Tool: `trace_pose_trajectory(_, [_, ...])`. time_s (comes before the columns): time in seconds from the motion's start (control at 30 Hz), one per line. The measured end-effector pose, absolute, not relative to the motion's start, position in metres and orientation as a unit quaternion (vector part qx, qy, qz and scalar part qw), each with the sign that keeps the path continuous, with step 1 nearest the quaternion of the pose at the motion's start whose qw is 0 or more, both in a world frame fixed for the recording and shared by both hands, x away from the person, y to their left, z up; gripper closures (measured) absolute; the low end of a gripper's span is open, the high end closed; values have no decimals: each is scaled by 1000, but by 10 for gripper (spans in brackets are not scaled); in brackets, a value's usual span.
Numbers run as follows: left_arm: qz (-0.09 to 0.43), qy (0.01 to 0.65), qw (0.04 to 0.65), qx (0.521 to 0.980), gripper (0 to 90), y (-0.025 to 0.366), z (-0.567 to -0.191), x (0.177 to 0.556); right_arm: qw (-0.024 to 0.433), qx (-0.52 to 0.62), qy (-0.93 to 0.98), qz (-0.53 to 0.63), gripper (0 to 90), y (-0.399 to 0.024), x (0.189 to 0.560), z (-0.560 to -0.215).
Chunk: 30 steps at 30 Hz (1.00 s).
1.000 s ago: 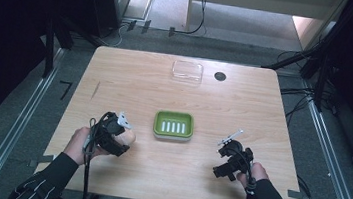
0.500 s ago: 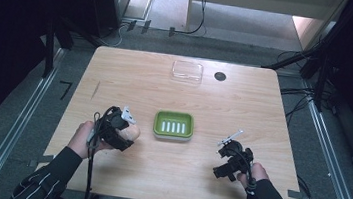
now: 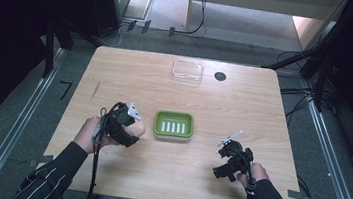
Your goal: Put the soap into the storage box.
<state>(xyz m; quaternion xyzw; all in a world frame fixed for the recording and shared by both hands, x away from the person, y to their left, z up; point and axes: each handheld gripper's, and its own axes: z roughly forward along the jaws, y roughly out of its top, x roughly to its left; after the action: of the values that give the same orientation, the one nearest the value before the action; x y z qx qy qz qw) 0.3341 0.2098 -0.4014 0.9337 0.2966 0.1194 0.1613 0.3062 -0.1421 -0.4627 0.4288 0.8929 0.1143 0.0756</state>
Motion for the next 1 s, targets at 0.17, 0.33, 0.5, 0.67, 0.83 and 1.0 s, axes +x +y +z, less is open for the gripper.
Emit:
trace_pose_trajectory(0.17, [122,290,168,934,334,206,-395,338,76,428,893,114,141,-142,306,-463])
trace_pose_trajectory(0.33, [123,282,170,936,334,202,-392,341,76,428,893,116,141,-143,306,-463])
trace_pose_trajectory(0.5, [123,276,172,938,334,196,-391,345,77,426,894,116,142,-143,306,-463])
trace_pose_trajectory(0.67, [124,269,173,939,334,190,-389,349,74,426,894,116,142,-144,306,-464])
trace_pose_trajectory(0.83, [126,262,176,940,334,185,-387,352,73,427,894,113,141,-144,305,-464])
trace_pose_trajectory(1.0, [125,257,179,941,334,179,-386,355,73,428,893,114,142,-146,304,-464])
